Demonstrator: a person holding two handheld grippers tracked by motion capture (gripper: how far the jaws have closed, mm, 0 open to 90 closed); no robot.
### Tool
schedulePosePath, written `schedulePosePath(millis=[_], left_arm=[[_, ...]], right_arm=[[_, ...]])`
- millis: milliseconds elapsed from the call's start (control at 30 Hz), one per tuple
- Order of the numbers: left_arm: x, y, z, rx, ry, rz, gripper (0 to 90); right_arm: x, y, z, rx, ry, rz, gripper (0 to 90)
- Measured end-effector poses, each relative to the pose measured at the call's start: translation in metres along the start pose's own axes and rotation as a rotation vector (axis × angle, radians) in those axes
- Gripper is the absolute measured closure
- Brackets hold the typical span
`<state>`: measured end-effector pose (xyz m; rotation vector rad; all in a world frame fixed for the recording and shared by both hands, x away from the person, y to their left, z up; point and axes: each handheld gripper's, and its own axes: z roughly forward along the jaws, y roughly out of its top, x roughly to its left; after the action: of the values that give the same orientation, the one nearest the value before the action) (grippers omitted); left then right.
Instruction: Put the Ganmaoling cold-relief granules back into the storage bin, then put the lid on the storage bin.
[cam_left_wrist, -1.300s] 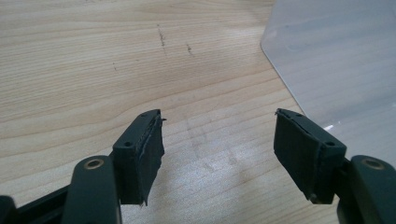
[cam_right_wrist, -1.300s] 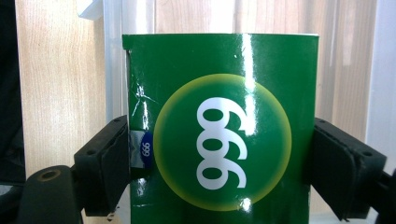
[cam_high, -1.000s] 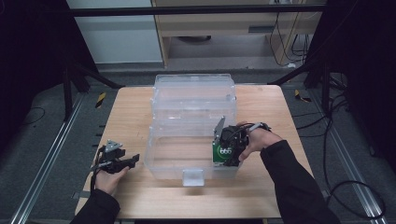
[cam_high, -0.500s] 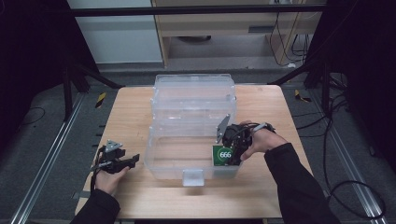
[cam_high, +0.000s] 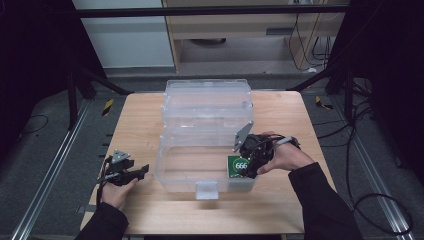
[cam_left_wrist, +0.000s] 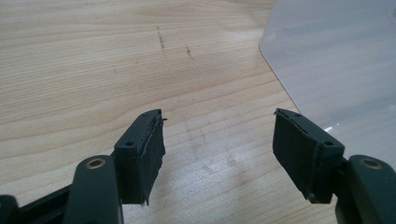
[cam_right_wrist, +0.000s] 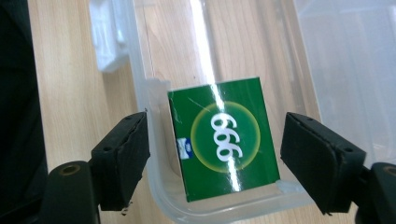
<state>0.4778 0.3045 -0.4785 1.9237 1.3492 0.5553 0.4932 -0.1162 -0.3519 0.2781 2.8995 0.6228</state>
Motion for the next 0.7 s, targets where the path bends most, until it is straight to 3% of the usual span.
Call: schedulePosePath(millis=[267, 500, 700], left_arm=[[0.0, 0.0, -0.001, -0.011, -0.003, -0.002, 35.4], [0.002, 0.001, -0.002, -0.017, -0.005, -0.008, 36.9], [0.001, 0.001, -0.003, -0.021, -0.011, -0.01, 38.1]], right_arm=[[0.013, 0.011, 0.0, -0.067, -0.001, 0.002, 26.9], [0.019, 0.019, 0.01, -0.065, 0.009, 0.044, 27.7], [0.022, 0.022, 0.016, -0.074, 0.031, 0.048, 29.4]])
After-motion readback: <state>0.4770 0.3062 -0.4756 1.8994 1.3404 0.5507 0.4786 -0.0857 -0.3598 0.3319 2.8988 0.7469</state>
